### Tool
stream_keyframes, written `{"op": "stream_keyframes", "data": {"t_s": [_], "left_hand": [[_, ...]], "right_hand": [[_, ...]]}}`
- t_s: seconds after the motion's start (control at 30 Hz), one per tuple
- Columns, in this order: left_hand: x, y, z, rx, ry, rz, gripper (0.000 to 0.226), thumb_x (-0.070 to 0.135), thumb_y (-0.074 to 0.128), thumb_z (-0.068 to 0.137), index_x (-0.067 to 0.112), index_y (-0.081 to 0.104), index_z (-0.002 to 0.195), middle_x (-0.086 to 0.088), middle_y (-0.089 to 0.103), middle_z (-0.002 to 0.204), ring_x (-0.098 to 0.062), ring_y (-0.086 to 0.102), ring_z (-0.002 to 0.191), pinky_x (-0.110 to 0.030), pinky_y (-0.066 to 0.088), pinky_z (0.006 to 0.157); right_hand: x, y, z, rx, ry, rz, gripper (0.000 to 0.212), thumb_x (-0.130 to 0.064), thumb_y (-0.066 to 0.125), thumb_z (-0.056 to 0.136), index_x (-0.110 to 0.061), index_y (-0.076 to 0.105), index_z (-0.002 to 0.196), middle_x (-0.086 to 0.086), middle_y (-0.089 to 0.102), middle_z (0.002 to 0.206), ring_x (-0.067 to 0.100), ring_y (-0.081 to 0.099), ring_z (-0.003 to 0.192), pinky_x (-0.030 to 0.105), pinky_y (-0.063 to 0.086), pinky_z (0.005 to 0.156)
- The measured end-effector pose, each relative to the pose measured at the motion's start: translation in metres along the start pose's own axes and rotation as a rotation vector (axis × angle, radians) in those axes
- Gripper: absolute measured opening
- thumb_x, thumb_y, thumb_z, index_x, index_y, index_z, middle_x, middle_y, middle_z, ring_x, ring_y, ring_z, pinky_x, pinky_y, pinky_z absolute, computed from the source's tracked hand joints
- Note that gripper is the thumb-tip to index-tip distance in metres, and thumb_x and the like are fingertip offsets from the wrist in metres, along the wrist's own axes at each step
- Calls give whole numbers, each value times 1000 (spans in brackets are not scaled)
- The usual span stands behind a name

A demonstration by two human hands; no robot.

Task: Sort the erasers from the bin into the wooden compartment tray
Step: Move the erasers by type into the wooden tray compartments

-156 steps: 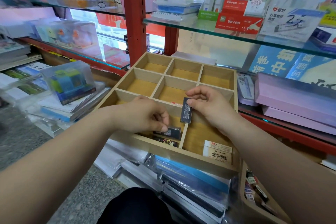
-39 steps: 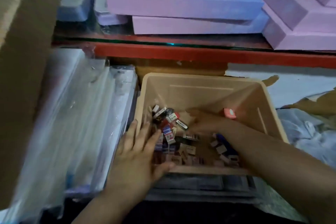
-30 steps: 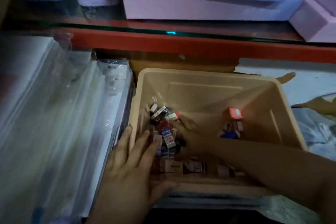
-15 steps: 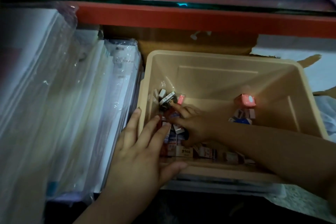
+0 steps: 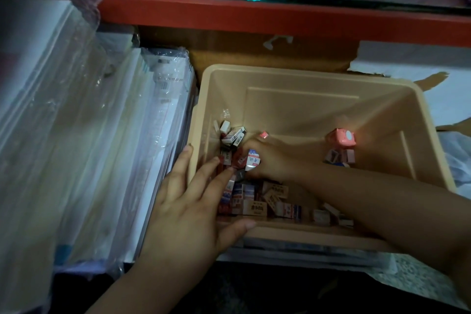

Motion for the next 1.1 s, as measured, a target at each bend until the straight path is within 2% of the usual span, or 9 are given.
{"op": "stream_keyframes", "data": {"t_s": [0.1,0.2,0.3,0.5,0.67,0.73,0.87,1.03,1.1], "left_hand": [[1,-1,0,24,14,-6,80,70,11,86,15,63,111,-8,64,117,-32,31,123,-53,32,91],[2,-2,0,68,35,-51,72,70,13,85,18,52,115,-8,63,118,-32,30,124,-39,34,100],[3,-4,1,89,48,-55,68,70,12,86,19,46,116,-8,63,118,-32,30,124,-37,26,96],[3,-4,1,78,57,-56,66,69,11,86,20,46,115,-7,64,116,-32,31,123,-37,26,94],[3,-3,1,66,58,-42,66,69,11,87,20,46,113,-8,64,115,-33,31,122,-39,27,93],[3,-3,1,58,49,-41,66,68,10,87,20,47,112,-8,65,115,-33,32,122,-42,31,94],[2,-1,4,15,5,-16,75,66,9,89,16,61,107,-7,66,112,-33,34,120,-58,46,79],[2,-1,4,36,-10,-18,77,65,10,89,15,67,104,-7,67,109,-33,35,120,-49,48,83],[2,-2,4,43,-18,-4,80,65,10,89,14,71,100,-6,68,108,-32,35,120,-54,48,78]], "right_hand": [[10,-5,-2,90,95,97,45,-42,71,62,-23,56,100,2,52,114,22,49,107,33,43,89],[19,-7,-4,114,155,237,38,-15,74,68,-16,57,102,6,49,116,14,45,98,4,33,67],[18,-12,-4,112,151,289,38,-13,74,69,-15,59,104,-2,47,108,8,41,94,-3,30,59],[24,-15,-5,71,266,610,26,-5,72,73,-17,58,91,-4,53,71,9,50,60,8,40,42],[29,-14,-5,19,307,417,35,-32,47,92,-23,50,126,4,51,131,18,53,112,17,42,84],[29,-8,-5,-16,343,450,45,-30,45,93,-21,37,136,5,38,141,18,50,113,4,39,68],[26,3,-4,-22,400,645,55,-15,55,88,-13,33,138,7,29,142,19,44,112,10,43,64],[14,12,9,-34,341,751,34,0,65,76,-1,57,109,10,61,93,18,57,83,33,49,80],[13,12,11,11,333,772,24,3,66,74,-7,60,95,3,58,77,13,56,72,30,49,78]]}}
Point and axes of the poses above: each hand's wrist, its own z-axis towards the middle knuckle, its own y-axis out of the palm, x = y × z, the point moved 8 cm from there along z, towards the middle knuckle
